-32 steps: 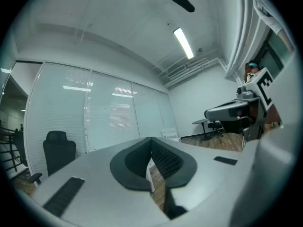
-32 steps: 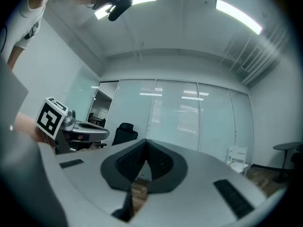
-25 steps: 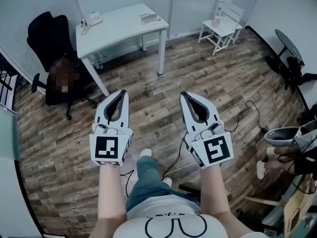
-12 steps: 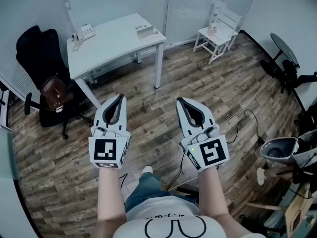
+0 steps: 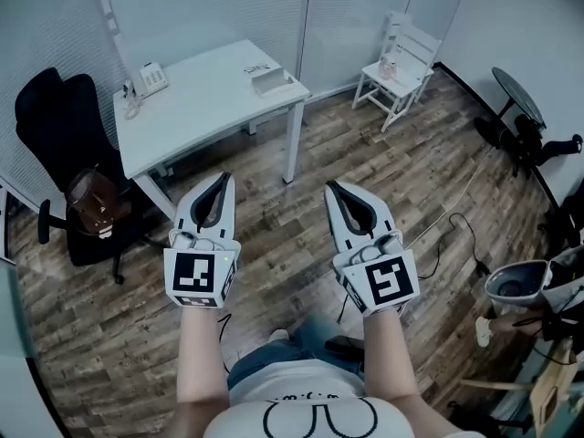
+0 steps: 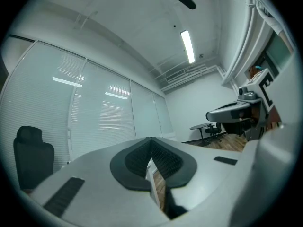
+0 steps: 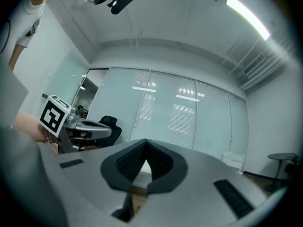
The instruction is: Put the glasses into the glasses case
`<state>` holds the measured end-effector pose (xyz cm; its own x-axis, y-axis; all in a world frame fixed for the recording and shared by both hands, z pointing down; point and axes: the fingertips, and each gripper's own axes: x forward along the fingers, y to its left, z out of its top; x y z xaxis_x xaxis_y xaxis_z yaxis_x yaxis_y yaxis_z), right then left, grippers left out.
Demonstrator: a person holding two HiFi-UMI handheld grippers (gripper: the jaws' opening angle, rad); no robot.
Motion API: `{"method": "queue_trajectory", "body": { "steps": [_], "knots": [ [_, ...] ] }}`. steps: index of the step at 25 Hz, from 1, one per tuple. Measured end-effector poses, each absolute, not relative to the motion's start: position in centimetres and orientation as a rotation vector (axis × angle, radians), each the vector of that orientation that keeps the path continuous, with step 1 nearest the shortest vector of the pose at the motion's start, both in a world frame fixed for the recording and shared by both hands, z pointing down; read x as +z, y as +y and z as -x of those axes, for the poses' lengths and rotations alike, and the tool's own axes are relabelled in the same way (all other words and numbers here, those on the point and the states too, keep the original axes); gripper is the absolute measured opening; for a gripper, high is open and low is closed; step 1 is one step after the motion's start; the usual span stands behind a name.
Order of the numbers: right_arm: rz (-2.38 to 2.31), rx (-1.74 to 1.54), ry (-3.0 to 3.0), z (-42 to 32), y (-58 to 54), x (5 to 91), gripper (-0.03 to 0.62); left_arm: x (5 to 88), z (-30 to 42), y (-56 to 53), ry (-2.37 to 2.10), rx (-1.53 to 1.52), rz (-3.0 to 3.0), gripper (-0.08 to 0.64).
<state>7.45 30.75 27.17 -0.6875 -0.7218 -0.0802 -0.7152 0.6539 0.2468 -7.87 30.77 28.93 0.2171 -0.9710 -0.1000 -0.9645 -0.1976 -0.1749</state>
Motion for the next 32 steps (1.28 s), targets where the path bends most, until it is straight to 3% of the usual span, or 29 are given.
{"method": "queue_trajectory", "body": {
  "steps": [11, 32],
  "knots": [
    [-1.184, -0.422, -2.844, -5.1, 21.0, 28.5, 0.010, 30.4, 11.4, 22.8, 1.917, -0.069, 2.238, 0.017],
    [-1.127, -0.277, -2.911, -3.5, -13.7, 29.2, 0.011, 30.0, 14.3, -10.7, 2.013, -0.096, 2.203, 0.017]
  ]
}}
